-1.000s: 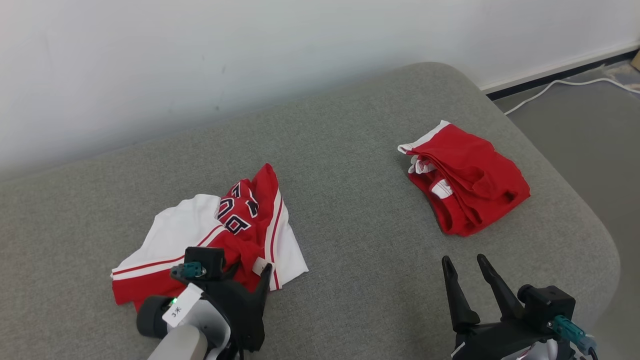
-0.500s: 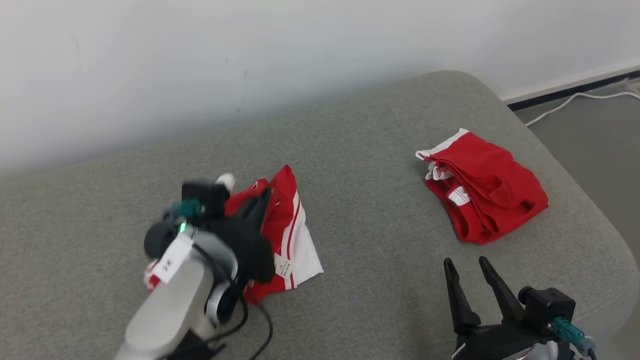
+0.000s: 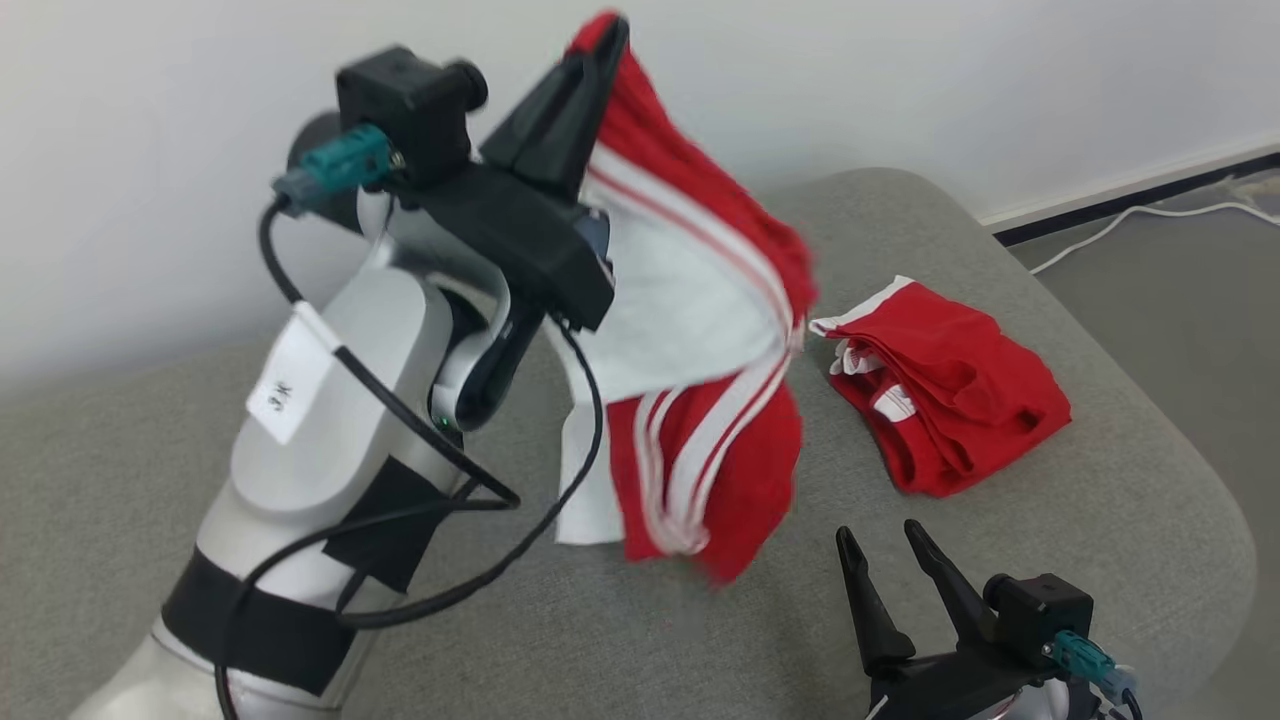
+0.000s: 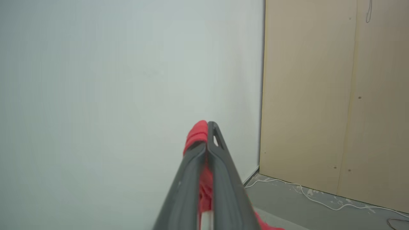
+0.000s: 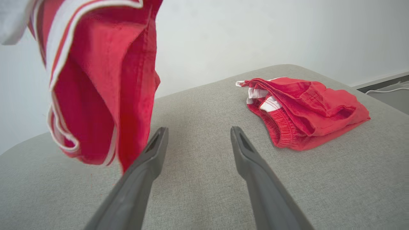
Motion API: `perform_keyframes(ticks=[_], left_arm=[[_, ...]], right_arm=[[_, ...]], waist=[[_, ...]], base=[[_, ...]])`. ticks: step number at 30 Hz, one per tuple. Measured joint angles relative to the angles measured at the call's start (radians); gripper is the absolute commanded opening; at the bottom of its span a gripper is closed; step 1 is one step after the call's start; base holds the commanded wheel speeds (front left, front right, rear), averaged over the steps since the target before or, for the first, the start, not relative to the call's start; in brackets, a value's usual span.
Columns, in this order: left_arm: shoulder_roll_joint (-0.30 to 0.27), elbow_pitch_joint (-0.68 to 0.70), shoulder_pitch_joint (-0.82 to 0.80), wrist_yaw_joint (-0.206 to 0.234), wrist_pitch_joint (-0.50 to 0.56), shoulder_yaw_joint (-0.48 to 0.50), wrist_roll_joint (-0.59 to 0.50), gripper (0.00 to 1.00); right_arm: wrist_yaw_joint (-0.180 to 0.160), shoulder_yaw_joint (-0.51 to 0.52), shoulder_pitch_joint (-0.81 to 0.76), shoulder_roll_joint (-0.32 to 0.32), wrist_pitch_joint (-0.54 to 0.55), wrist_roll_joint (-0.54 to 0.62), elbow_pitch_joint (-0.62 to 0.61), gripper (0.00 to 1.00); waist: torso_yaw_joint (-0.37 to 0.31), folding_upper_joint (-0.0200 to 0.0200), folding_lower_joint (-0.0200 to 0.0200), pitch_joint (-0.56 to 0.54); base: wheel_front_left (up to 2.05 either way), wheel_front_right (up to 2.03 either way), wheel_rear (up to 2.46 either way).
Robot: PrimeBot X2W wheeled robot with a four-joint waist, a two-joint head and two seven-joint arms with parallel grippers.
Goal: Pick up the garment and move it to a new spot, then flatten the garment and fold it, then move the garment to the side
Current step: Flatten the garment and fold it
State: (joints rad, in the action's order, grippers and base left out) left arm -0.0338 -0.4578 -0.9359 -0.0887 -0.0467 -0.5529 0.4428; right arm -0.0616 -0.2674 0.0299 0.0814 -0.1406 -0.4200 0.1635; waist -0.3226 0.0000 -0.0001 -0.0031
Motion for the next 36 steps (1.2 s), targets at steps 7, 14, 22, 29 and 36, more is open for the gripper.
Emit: perform_keyframes(ticks=[7, 14, 22, 29, 36], left_arm=[[0.006, 0.035, -0.072, 0.022, -0.052, 0.06, 0.018, 0.0], [-0.04, -0.171, 0.096, 0.064, -0.04, 0.083, 0.033, 0.0], [-0.151, -0.342, 0.236, 0.113, -0.032, 0.128, 0.034, 0.0], [-0.217, -0.443, 0.296, 0.173, -0.045, 0.205, 0.074, 1.0], [-0.24, -0.464, 0.324, 0.178, -0.07, 0.226, 0.081, 1.0]], right_arm=[[-0.001, 0.015, -0.025, 0.0, -0.004, 0.0, 0.002, 1.0], [-0.004, 0.034, -0.043, 0.006, -0.018, -0.001, -0.008, 1.0], [-0.004, 0.03, -0.041, 0.005, -0.018, 0.0, -0.017, 1.0], [-0.004, 0.014, -0.035, 0.002, -0.018, 0.0, -0.006, 1.0], [-0.002, 0.008, -0.035, 0.002, -0.018, 0.0, -0.001, 1.0]], waist=[[-0.016, 0.0, -0.0001, -0.012], [0.017, 0.0, 0.0, -0.006], [0.078, 0.0, 0.0001, 0.01], [0.13, 0.0, 0.0, 0.011], [0.144, 0.0, 0.0, -0.001]], base=[[0.0, 0.0, 0.0], [0.0, 0.0, 0.0], [0.0, 0.0, 0.0], [0.0, 0.0, 0.0], [0.0, 0.0, 0.0]])
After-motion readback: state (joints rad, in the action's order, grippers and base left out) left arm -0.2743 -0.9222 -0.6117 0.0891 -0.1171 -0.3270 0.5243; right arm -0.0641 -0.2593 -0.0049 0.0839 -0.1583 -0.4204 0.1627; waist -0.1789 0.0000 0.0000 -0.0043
